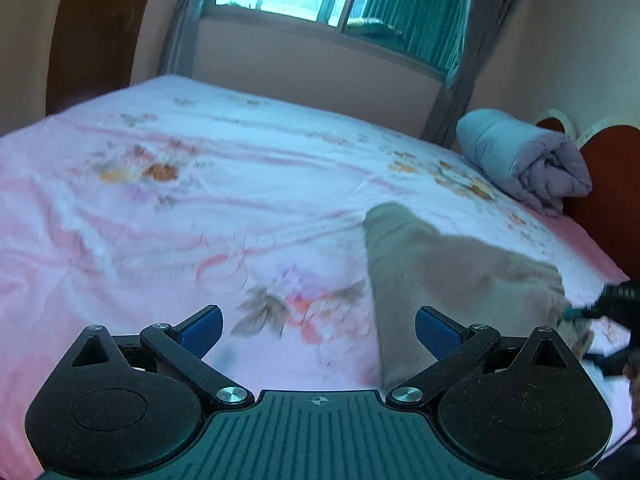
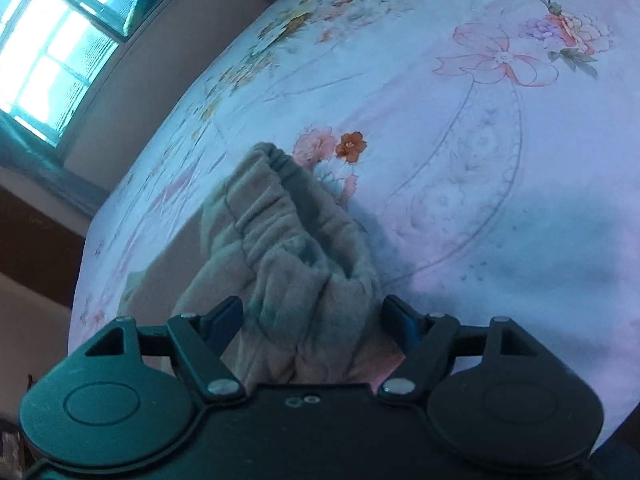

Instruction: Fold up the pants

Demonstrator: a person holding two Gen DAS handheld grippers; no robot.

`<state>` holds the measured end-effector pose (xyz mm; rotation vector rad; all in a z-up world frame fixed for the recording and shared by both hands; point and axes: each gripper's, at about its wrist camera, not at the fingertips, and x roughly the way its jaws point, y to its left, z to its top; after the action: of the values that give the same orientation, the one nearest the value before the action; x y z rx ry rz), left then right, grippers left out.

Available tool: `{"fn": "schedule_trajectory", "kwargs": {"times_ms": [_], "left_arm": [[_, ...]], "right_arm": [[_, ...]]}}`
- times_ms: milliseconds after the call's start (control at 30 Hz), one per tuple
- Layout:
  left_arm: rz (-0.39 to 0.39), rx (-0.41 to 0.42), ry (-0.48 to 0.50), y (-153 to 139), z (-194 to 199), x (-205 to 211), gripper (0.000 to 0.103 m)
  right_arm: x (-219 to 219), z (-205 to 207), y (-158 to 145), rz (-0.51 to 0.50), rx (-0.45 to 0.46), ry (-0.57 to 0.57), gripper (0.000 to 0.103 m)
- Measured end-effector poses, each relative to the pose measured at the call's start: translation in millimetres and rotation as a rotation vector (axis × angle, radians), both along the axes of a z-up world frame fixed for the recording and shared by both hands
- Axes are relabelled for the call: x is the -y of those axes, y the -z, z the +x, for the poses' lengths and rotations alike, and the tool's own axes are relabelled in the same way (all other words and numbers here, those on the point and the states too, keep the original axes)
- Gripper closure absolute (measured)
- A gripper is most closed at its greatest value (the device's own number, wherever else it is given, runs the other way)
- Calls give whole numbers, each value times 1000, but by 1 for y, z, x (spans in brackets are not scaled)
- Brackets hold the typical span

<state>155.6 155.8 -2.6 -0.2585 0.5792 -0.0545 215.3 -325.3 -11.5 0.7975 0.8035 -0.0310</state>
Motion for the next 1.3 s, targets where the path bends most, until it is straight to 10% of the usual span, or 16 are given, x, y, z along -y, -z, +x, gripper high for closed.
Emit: {"fn": "schedule_trajectory", "kwargs": {"times_ms": [100, 167, 300, 500, 867, 1067, 1300], "left_arm": [[-20, -13, 16, 9, 9, 4, 1], [-67, 9, 40, 14, 12, 1, 1], [-155, 11, 87, 19, 35, 7, 1], [-335, -39, 167, 35, 82, 18, 1], [-681, -230, 312, 83, 178, 28, 1], [-624, -315, 424, 89, 221, 45, 2], [-539, -366, 478, 95, 245, 56, 42]], "right_arm": [[-4, -1, -8, 31, 115, -49, 83], [0, -15, -13, 109, 248, -59, 83], [21, -16, 36, 112, 97, -7, 78], [51, -23, 15, 138, 216, -26, 41], [79, 26, 41, 325, 102, -267, 31], [76, 47, 55, 416, 58, -395, 32], [73, 74, 55, 450, 16, -509, 30]]}}
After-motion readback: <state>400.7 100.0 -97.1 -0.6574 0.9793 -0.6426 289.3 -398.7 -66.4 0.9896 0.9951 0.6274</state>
